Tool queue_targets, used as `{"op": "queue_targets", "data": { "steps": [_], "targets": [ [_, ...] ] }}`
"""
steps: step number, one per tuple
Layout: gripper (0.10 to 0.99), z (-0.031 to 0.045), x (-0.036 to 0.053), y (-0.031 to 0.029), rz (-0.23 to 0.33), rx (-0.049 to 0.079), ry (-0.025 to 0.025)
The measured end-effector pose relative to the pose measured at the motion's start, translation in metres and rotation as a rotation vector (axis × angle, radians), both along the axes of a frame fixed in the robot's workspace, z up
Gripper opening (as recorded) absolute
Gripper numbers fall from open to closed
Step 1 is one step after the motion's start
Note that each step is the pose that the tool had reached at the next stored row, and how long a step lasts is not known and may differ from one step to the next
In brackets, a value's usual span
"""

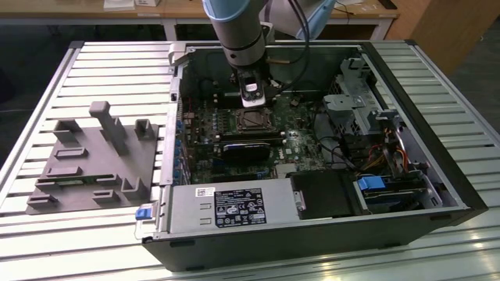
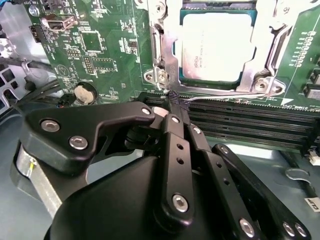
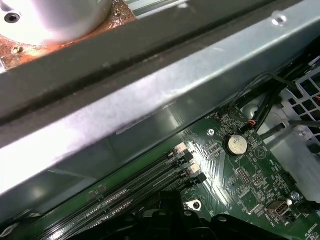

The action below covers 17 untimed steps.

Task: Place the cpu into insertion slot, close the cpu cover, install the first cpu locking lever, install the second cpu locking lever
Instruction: 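Install the first cpu locking lever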

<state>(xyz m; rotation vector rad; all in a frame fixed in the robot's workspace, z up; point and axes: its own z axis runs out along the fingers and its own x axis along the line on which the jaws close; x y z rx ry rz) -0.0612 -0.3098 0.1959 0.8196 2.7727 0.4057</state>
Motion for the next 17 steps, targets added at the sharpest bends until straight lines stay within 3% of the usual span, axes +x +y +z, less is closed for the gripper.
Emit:
{"op": "queue_targets", "data": {
  "steps": [7,17],
  "targets": [
    [0.102,-0.0003,0.0000,0.0034,0.000,-0.003,0.0000],
    [0.102,-0.0025,0.0001,0.0037,0.011,-0.029,-0.0001]
  ]
}}
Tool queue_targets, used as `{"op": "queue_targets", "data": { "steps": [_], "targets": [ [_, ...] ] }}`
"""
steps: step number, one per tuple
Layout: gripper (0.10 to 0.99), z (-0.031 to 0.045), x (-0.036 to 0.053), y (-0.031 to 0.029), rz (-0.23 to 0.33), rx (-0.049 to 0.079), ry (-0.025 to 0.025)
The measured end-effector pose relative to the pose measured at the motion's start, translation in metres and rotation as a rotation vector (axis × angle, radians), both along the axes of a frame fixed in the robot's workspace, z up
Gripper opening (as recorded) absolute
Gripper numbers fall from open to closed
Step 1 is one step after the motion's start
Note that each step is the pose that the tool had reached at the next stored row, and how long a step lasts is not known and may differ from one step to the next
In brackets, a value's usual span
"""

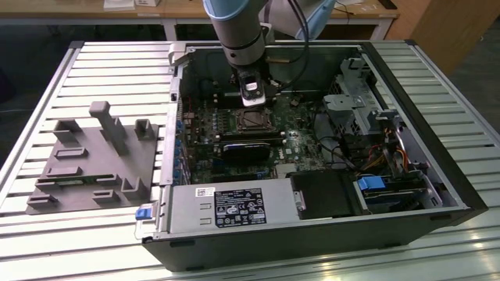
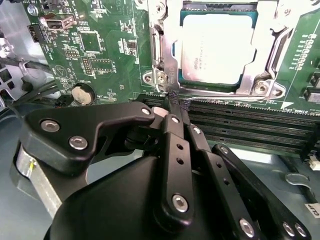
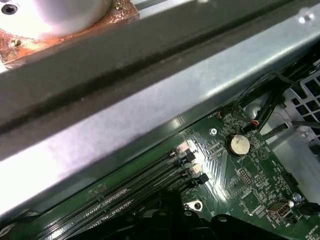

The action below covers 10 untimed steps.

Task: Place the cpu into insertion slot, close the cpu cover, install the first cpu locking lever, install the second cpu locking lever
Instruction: 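Install the first cpu locking lever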

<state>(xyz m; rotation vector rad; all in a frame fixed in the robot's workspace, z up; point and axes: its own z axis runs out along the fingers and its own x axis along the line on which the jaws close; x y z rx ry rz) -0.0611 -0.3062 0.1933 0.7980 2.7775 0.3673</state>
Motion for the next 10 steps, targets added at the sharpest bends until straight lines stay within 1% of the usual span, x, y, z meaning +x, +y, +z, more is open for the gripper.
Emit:
{"op": "queue_targets", "data": {
  "steps": [5,10],
  "targets": [
    [0.102,-0.0018,0.0001,0.0000,0.006,-0.009,0.0002],
    [0.102,-0.0025,0.0014,0.0000,0.009,-0.010,0.0000]
  ]
}}
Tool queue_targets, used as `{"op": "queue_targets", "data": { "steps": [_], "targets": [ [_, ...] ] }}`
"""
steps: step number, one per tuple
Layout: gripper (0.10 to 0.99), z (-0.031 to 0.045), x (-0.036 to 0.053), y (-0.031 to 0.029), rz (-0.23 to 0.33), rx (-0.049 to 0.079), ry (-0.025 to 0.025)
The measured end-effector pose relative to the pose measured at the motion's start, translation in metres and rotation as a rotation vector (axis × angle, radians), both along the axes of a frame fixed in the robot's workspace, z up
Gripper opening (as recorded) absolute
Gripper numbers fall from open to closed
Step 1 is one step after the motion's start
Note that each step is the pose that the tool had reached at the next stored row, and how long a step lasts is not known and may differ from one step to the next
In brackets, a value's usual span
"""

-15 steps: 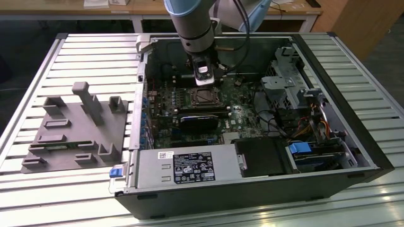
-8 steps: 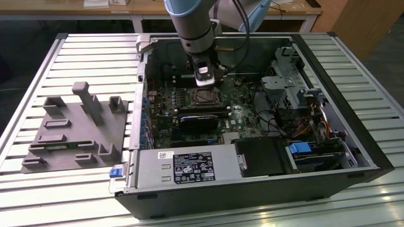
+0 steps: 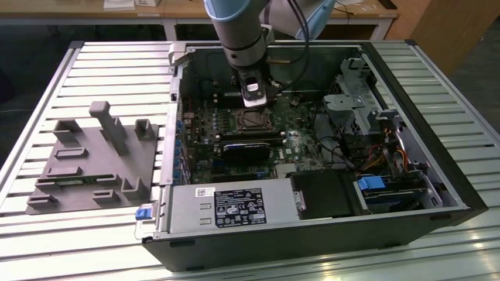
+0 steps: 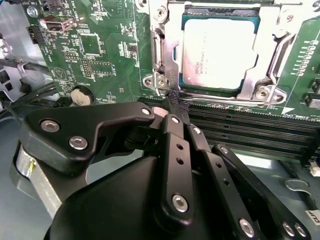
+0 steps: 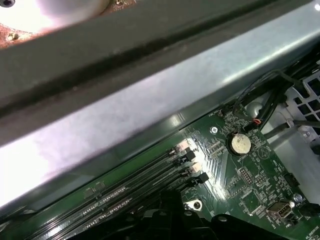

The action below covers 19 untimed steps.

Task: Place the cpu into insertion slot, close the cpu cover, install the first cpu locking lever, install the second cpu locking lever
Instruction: 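Install the first cpu locking lever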

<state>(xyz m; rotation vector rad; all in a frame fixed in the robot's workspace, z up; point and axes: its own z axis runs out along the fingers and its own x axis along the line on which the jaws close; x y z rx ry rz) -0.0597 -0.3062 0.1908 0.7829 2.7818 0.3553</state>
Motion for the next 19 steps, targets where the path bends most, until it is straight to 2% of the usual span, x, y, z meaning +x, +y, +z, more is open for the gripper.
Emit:
{"op": "queue_targets", "data": {
  "steps": [5,19],
  "targets": [
    [0.102,0.0000,0.0044,0.0000,0.000,0.000,0.0000],
    [0.102,0.0000,0.0044,-0.0024,0.000,0.000,0.0000]
  ]
}}
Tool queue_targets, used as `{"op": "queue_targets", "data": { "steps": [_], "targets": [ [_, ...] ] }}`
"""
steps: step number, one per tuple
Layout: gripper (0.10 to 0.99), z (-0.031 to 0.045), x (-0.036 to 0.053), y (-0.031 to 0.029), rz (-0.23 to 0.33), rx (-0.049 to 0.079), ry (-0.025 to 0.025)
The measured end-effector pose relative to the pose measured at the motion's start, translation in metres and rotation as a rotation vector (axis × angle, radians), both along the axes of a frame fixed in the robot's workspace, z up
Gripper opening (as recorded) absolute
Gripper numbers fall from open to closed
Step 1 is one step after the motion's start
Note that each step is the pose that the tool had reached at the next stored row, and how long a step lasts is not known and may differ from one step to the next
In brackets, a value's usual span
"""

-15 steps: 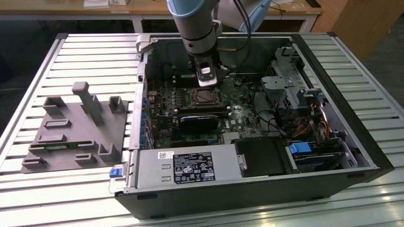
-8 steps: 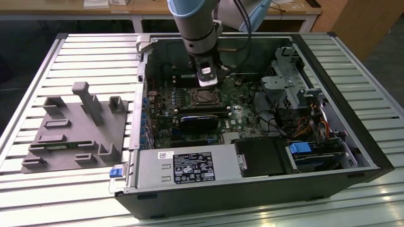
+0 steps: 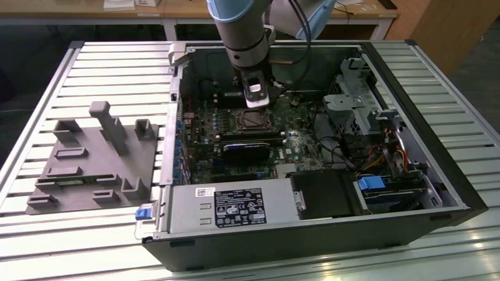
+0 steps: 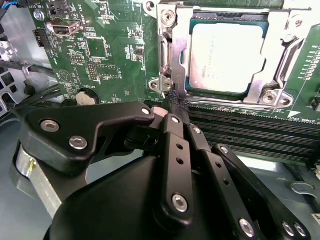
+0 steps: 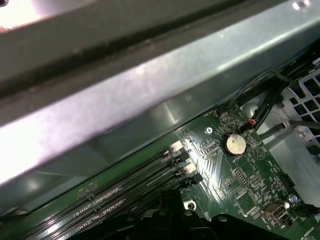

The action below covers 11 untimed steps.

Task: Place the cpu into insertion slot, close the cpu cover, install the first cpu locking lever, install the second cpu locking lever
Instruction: 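Install the first cpu locking lever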

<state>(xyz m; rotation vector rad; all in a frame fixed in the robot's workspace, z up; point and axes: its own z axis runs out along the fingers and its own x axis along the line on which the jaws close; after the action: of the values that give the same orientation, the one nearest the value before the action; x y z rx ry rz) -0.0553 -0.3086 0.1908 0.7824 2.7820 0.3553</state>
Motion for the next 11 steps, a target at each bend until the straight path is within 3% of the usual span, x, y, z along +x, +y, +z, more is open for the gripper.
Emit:
{"op": "queue_targets", "data": {
  "steps": [11],
  "targets": [
    [0.102,0.0003,-0.0012,-0.0001,0.000,0.000,0.0000]
  ]
}}
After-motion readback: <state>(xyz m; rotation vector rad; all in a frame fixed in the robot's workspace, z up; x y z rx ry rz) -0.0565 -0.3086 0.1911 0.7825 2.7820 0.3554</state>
